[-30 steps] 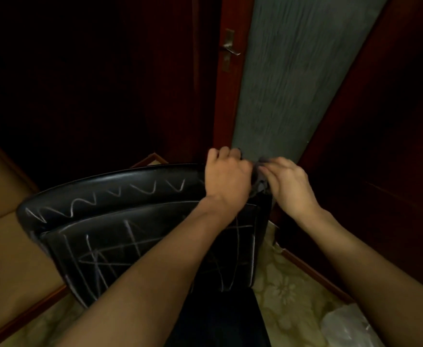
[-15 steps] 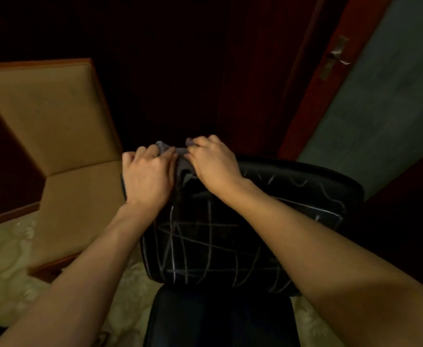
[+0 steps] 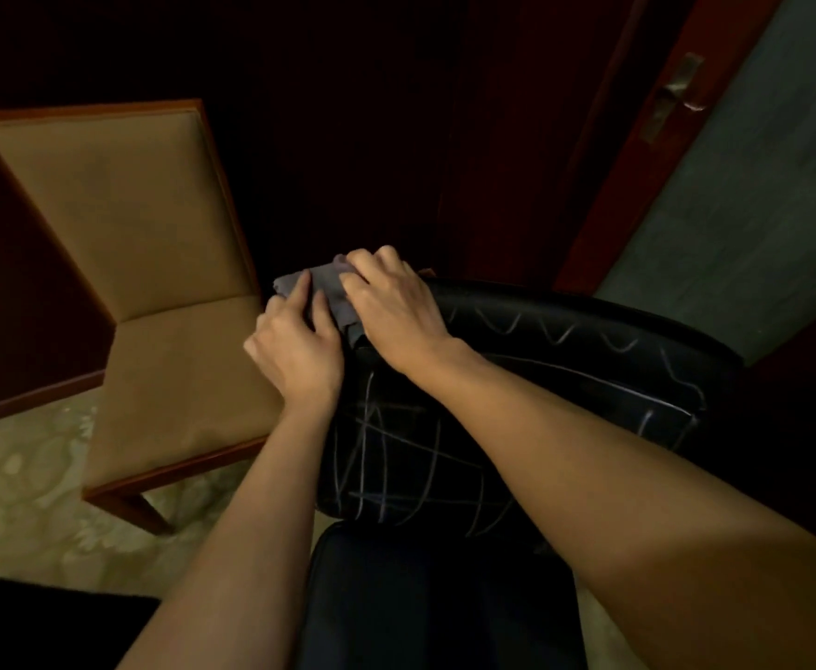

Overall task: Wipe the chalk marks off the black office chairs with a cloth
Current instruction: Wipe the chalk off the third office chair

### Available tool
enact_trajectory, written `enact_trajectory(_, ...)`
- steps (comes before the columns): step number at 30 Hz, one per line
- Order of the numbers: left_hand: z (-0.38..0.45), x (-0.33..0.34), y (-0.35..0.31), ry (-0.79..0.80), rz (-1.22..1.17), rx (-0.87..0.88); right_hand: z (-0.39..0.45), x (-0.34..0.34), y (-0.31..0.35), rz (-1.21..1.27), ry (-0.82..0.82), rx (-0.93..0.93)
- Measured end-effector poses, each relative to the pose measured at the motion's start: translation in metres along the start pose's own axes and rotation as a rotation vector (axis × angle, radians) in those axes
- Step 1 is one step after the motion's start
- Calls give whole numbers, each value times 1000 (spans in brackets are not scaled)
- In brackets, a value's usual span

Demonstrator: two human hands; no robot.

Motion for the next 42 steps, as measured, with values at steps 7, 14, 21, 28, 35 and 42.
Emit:
enact_trajectory(7, -55, 67, -140, 176, 95, 462, -104, -55, -123, -43, -123, 271)
enact_trajectory(14, -188, 159, -273, 312, 284, 945, -290, -90, -245, -215, -91, 682)
enact_trajectory(21, -228, 182, -317, 320, 332, 1088, -336, -87, -268, -182, -76, 859)
enact_trajectory(28, -160, 141, -259, 208, 235, 1014, -265, -82, -227, -5, -224, 668)
enact_trajectory(35, -86, 82, -166, 63, 297, 892, -158, -58, -145, -69, -211, 383)
enact_trajectory(42, -28, 14, -62, -40, 431, 781, -66, -22, -43, -61, -203, 181)
Point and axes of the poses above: each hand's wrist, its own z-axis towards the middle knuckle, its own x-axis out of the palm, y = z × x, the point moved 9 cm from there along z, towards the middle knuckle, and after that the axes turned 8 degrees about y, right-handed, at the moved point
